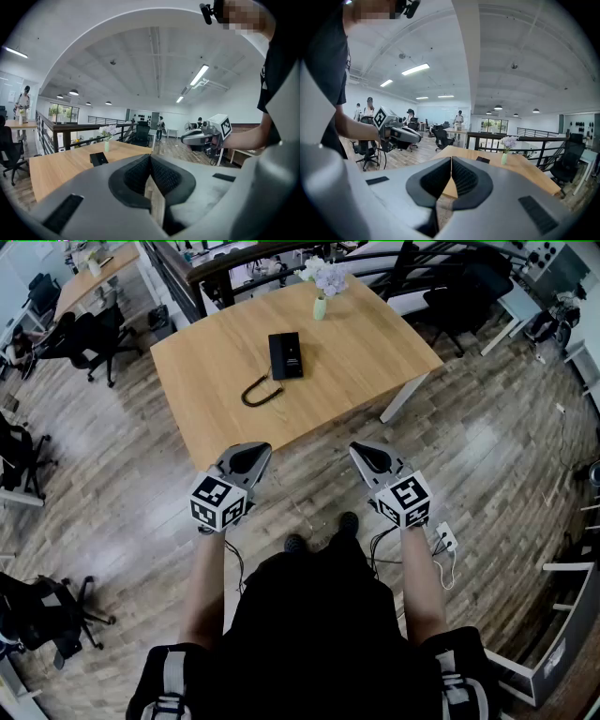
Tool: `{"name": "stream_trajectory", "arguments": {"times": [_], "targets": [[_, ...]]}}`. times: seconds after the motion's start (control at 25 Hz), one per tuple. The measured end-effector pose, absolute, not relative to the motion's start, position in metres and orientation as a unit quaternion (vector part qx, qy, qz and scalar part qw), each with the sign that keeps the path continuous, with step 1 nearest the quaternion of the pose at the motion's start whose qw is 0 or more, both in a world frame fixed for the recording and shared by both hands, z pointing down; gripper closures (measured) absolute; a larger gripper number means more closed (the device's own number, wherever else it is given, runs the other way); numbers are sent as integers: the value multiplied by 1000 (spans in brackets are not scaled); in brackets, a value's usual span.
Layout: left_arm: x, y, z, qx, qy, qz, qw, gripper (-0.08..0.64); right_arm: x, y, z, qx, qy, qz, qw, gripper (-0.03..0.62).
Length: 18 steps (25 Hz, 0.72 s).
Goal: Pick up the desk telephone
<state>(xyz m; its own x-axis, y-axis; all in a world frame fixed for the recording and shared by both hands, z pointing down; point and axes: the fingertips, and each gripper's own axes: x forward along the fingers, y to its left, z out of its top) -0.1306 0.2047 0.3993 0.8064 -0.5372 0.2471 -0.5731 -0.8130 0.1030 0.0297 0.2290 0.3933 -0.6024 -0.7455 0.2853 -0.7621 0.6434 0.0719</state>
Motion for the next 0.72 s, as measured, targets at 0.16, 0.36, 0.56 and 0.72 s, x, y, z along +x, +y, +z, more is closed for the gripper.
{"name": "stream_trajectory", "arguments": {"times": [0.16, 0.36, 0.56, 0.72], "targets": [[-133, 206, 400, 949, -284, 108, 85, 538, 24, 230, 393, 422, -894, 28, 146, 565], [-130, 207, 404, 952, -272, 116, 83, 538, 25, 229, 396, 427, -892, 33, 142, 565], [-128, 203, 406, 952, -269, 123, 81, 538, 19, 231, 401, 415, -899, 39, 136, 565], [-127, 202, 408, 951, -269, 125, 83, 538, 12, 233, 409, 404, -904, 51, 132, 565]]}}
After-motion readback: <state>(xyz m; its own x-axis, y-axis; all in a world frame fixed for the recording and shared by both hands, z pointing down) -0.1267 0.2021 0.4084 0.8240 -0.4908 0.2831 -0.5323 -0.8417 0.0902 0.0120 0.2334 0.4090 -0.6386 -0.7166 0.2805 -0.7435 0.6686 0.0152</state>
